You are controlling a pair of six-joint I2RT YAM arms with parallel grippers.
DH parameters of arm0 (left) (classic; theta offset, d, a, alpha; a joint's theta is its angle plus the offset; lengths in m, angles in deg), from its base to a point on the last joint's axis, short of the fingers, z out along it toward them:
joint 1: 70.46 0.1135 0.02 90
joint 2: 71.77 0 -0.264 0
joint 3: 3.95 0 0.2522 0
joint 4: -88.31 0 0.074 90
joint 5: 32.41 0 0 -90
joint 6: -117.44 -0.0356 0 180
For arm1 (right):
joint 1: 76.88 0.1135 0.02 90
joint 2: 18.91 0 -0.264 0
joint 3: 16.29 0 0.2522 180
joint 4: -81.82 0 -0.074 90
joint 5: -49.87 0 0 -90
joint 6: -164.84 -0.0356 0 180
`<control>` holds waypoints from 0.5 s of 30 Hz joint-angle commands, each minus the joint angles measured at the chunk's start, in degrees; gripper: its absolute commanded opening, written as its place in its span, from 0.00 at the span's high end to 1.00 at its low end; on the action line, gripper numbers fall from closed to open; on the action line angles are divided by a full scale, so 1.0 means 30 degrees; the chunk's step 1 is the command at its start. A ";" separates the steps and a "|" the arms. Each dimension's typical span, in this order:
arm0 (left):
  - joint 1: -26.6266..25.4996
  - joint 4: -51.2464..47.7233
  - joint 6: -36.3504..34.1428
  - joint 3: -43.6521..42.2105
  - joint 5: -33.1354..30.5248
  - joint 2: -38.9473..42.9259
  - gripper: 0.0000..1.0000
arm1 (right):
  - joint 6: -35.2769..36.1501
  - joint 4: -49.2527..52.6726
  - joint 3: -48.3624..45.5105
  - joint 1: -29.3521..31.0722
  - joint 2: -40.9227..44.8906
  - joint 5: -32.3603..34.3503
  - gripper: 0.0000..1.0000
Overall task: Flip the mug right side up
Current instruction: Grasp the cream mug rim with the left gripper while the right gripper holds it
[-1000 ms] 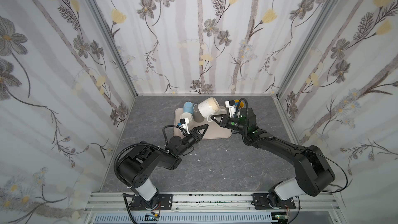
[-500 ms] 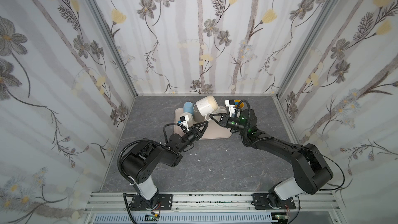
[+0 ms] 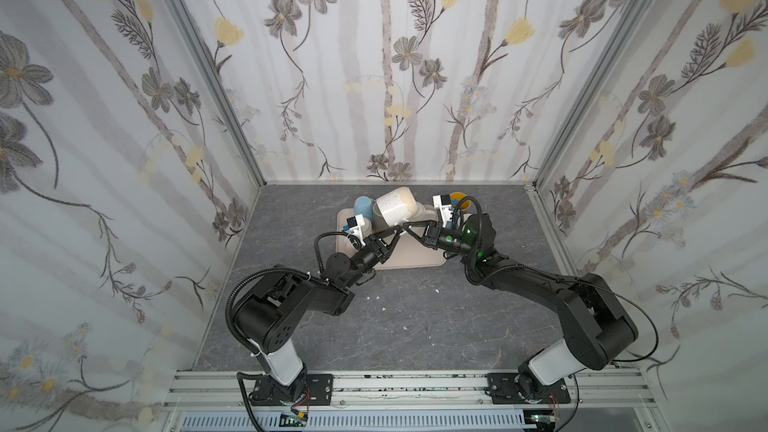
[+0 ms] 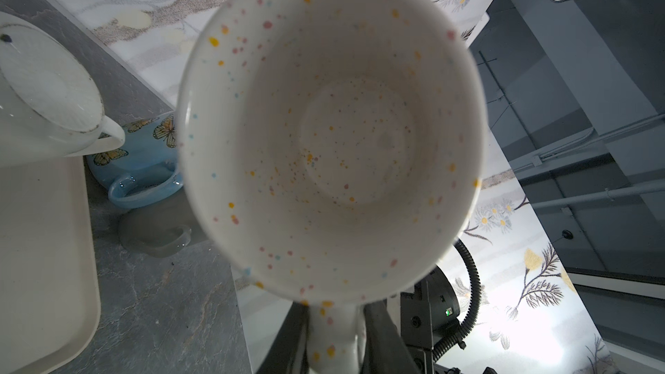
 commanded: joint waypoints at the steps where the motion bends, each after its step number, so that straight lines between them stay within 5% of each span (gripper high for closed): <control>1: 0.0011 0.3938 0.0249 0.0251 0.0219 -0.0044 0.80 | -0.0473 -0.3465 -0.0077 0.0035 0.0102 -0.0491 1.00; 6: -0.0010 0.3327 0.0562 0.0447 0.0366 -0.0125 0.84 | -0.0948 -0.4167 -0.0187 0.0064 -0.0013 -0.0683 1.00; 11: -0.0248 0.2178 0.0572 0.1389 0.1134 -0.0013 0.68 | -0.0082 -0.3055 0.0079 0.0277 -0.0048 -0.0959 1.00; 15: -0.0295 0.2653 0.0859 0.1986 0.1543 -0.0017 0.66 | 0.0025 -0.2875 0.0022 0.0350 -0.0043 -0.1109 1.00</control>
